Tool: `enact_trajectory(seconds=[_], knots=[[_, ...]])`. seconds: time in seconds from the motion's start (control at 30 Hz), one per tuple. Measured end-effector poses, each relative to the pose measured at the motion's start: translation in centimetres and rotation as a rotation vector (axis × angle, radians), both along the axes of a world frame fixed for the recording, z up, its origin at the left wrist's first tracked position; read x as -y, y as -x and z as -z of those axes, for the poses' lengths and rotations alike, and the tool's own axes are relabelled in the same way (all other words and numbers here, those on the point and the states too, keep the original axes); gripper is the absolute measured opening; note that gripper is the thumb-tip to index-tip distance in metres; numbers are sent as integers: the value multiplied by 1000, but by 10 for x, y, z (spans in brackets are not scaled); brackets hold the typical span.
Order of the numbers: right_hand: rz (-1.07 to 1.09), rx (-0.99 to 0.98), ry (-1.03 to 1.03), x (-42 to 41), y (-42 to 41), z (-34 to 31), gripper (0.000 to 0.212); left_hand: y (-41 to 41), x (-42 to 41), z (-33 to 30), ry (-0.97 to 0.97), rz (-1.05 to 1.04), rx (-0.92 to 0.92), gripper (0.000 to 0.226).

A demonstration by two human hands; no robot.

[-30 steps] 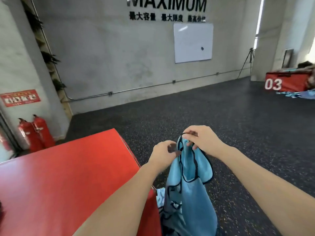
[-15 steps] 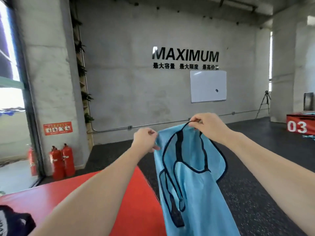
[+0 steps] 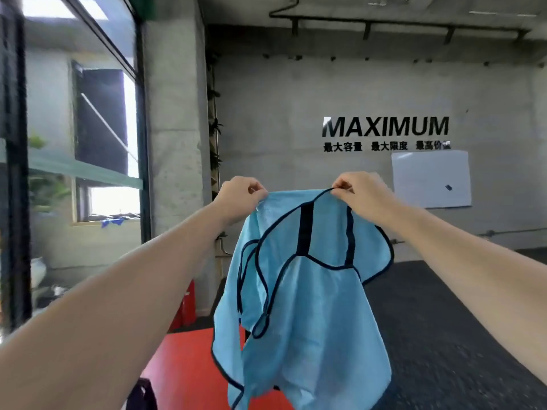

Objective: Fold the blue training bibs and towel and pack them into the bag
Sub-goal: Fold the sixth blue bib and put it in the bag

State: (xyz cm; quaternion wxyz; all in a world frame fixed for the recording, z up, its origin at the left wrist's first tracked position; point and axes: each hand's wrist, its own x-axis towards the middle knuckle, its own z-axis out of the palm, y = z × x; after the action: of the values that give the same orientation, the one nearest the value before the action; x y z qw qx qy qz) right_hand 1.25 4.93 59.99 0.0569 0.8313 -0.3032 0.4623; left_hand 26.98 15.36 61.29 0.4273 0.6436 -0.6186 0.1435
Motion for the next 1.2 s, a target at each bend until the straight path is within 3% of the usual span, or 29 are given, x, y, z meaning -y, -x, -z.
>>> enact_trajectory(seconds=[0.23, 0.37, 0.7, 0.93, 1.1, 1.2], knots=[[-120, -4, -88, -17, -47, 5, 11, -40, -40, -4, -228, -79, 229, 68], [-190, -21, -127, -20, -74, 11, 11, -64, -45, -2, -265, -113, 307, 58], [-292, -62, -415, 31, -142, 68, 11, -132, 16, 50, -399, -144, 274, 72], [-149, -184, -585, 136, -193, 194, 12, -170, 135, 156, -588, -165, 186, 70], [-65, -391, -735, 185, -200, 318, 50, -169, 198, 264, -664, -16, -29, 74], [-73, -466, -803, 190, -193, 373, 54, -168, 208, 317, -706, 20, -59, 69]])
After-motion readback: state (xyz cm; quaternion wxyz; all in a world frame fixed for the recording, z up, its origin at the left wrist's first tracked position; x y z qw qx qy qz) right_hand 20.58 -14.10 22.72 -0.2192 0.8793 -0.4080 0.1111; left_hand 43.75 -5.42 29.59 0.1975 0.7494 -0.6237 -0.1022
